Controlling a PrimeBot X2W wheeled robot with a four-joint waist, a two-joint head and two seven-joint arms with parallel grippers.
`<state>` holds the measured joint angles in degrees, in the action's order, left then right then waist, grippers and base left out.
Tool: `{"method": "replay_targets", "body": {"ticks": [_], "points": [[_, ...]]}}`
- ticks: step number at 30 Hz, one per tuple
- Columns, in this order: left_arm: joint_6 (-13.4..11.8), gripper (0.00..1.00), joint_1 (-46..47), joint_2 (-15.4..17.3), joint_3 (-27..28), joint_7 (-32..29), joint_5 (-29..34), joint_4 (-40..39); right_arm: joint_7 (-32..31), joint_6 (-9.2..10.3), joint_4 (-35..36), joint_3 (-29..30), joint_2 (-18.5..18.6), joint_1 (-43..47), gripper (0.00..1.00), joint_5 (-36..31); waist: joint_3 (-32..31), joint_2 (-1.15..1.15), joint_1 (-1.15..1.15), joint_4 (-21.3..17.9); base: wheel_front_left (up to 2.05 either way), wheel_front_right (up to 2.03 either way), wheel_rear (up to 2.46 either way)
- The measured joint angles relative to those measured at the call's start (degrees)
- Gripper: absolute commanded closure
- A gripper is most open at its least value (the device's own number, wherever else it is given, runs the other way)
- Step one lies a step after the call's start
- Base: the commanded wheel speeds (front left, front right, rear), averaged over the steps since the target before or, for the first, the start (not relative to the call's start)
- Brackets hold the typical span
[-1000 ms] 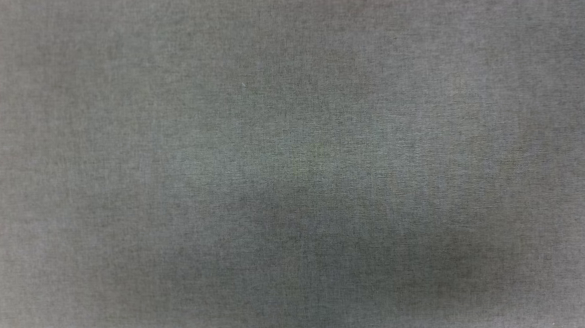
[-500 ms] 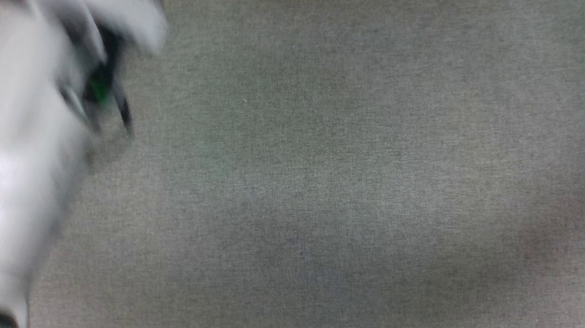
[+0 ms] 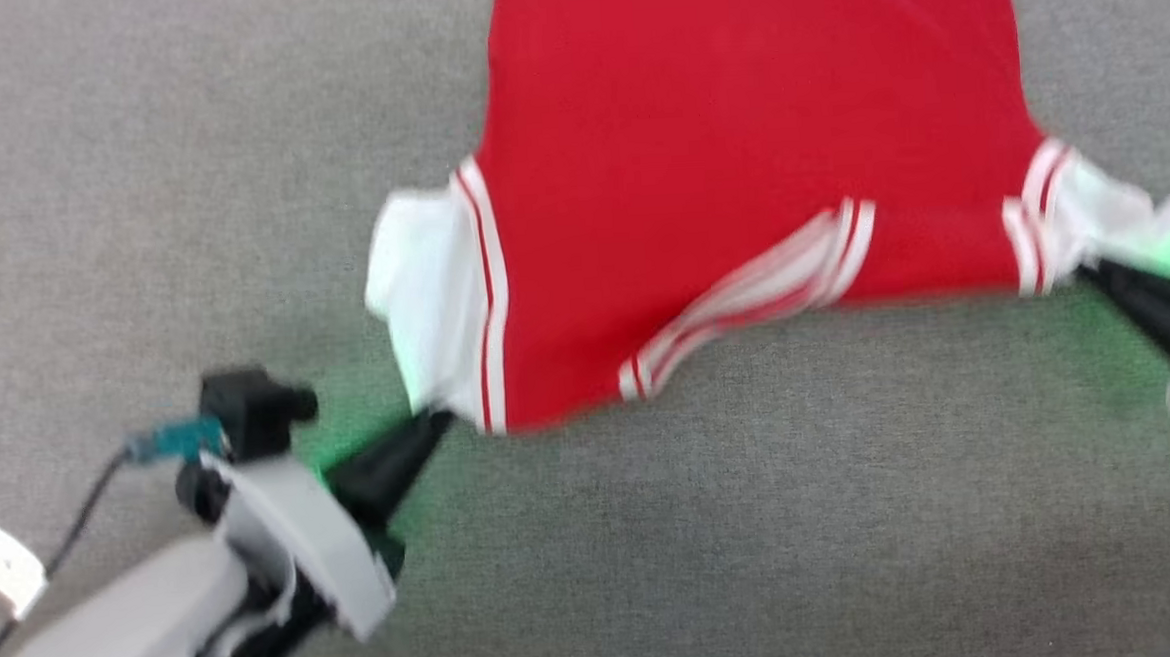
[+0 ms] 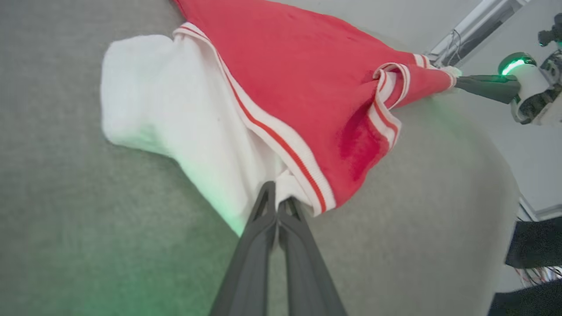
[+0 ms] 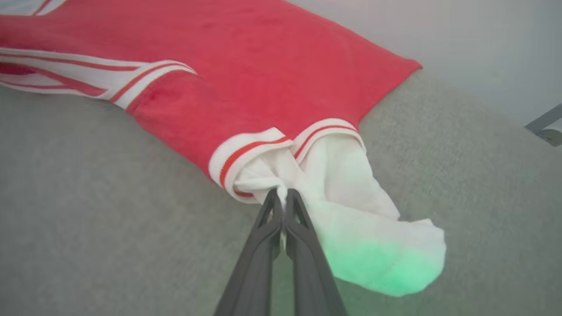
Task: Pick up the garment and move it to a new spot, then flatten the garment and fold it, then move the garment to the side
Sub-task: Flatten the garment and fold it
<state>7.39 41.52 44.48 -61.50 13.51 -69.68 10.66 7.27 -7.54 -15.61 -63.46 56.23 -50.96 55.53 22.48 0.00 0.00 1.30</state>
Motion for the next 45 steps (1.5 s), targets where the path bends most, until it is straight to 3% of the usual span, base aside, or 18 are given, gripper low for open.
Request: {"method": "replay_targets", "body": {"ticks": [6,13,24,31,36,45], "points": [[-0.03,1.00,-5.66,5.30,-3.54,-2.48,-2.01,-6.30,-7.60,0.01,10.59,0.44,5.67,9.58,1.00,2.01,-2.82,0.00,0.00,0.18,0.00,0.00,0.00],[-3.99,1.00,-11.00,9.35,-6.17,-5.12,-3.75,-15.18,-11.16,0.01,18.91,3.79,11.34,19.28,1.00,3.96,-4.89,0.00,0.00,0.80,0.00,0.00,0.00],[-10.22,1.00,-16.70,12.93,-8.92,-8.27,-4.91,-26.61,-15.62,0.01,25.84,8.33,15.64,29.33,1.00,4.35,-5.31,0.00,0.00,0.89,0.00,0.00,0.00],[-11.25,1.00,-15.85,8.68,-8.83,-8.02,-3.81,-23.75,-17.72,0.01,24.83,11.76,12.15,30.86,1.00,0.83,-5.24,0.00,0.00,1.27,0.00,0.00,0.00],[-8.10,1.00,-14.34,3.97,-9.44,-9.46,-2.94,-16.73,-20.01,0.01,22.72,12.93,7.38,31.21,1.00,-1.74,-4.64,0.00,0.00,1.50,0.00,0.00,0.00],[-4.00,1.00,-13.05,-2.16,-9.56,-8.39,-2.76,-5.22,-22.35,0.01,19.24,12.14,3.49,29.89,1.00,-6.19,-3.94,0.00,0.00,1.23,0.00,0.00,0.00]]}}
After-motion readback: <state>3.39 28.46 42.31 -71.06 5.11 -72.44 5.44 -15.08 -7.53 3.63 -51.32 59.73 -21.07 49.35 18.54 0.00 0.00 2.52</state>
